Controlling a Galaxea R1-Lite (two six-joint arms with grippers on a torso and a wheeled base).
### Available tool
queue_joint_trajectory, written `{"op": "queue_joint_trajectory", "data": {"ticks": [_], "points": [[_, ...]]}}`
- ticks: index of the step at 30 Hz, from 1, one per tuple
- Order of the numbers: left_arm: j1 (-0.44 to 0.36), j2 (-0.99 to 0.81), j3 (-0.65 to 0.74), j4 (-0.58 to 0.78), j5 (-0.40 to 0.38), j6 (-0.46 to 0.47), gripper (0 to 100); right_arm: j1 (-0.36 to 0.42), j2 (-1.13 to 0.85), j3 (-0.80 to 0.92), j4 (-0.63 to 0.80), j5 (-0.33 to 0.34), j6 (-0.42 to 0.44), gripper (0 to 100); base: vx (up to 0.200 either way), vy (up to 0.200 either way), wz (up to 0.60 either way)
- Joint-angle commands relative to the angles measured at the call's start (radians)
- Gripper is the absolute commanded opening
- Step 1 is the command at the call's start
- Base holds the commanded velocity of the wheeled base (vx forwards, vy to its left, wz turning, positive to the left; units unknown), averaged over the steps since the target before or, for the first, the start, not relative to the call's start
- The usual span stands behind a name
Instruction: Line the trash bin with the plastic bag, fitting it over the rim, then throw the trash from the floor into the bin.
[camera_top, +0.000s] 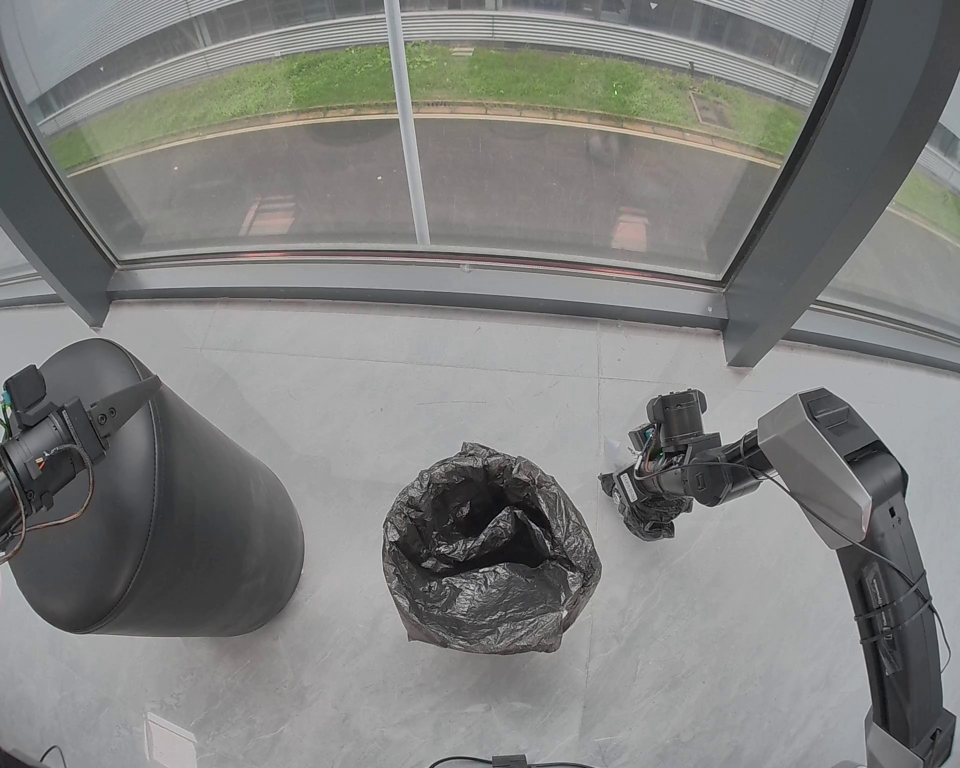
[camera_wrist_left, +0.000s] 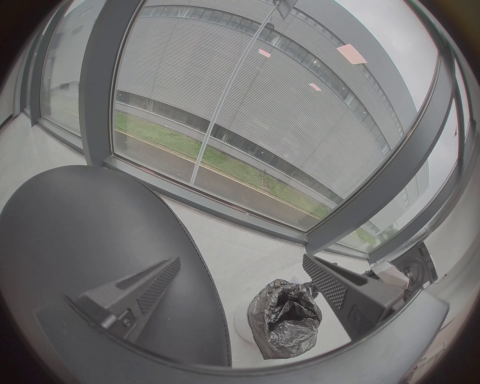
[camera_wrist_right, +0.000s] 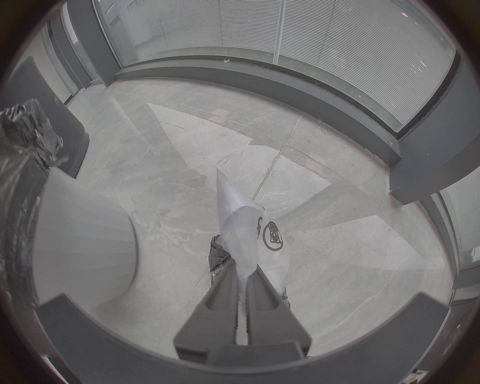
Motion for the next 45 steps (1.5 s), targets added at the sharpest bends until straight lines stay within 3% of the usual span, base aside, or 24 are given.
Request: {"op": "queue_joint_trajectory", "data": {"ticks": [1,7,12,18,25,27,35,37,40,41,42,43,45], "points": [[0.000,-0.006,0.000,-0.001,0.000,-0.002,100,0.040,-0.234,0.117,0.010,-0.002,0.033,0,0.000,0.000,0.00],[0.004,-0.020,0.000,-0.001,-0.002,-0.006,100,0.064,-0.432,0.216,0.004,-0.059,0.082,0,0.000,0.000,0.00],[0.007,-0.029,0.000,-0.001,-0.002,-0.008,100,0.112,-0.593,0.278,0.015,-0.062,0.117,0,0.000,0.000,0.00],[0.025,-0.032,-0.005,-0.001,-0.002,-0.008,100,0.263,-0.765,0.401,0.013,-0.068,0.174,0,0.000,0.000,0.00],[0.028,-0.034,-0.001,-0.002,-0.002,-0.008,100,0.409,-0.813,0.494,0.001,-0.091,0.203,0,0.000,0.000,0.00],[0.028,-0.034,-0.001,-0.002,-0.002,-0.008,100,0.477,-0.810,0.516,-0.004,-0.096,0.255,0,0.000,0.000,0.00],[0.027,-0.037,0.002,-0.002,0.003,-0.003,100,0.576,-0.718,0.522,-0.007,-0.128,0.320,0,0.000,0.000,0.00],[0.017,-0.046,0.003,-0.005,0.040,0.000,100,0.584,-0.690,0.523,-0.007,-0.130,0.327,0,0.000,0.000,0.00],[-0.061,-0.103,0.018,-0.010,0.248,0.004,100,0.592,-0.627,0.517,-0.028,-0.134,0.366,0,0.000,0.000,0.00],[-0.073,-0.111,0.020,-0.010,0.274,0.006,100,0.592,-0.621,0.516,-0.034,-0.134,0.369,0,0.000,0.000,0.00],[-0.144,-0.160,0.034,-0.001,0.442,0.030,100,0.592,-0.586,0.513,-0.077,-0.133,0.370,0,0.000,0.000,0.00],[-0.199,-0.192,0.058,0.004,0.561,0.067,100,0.592,-0.561,0.511,-0.110,-0.131,0.370,0,0.000,0.000,0.00],[-0.288,-0.240,0.127,0.002,0.724,0.153,100,0.590,-0.524,0.506,-0.146,-0.131,0.367,0,0.000,0.000,0.00]]}}
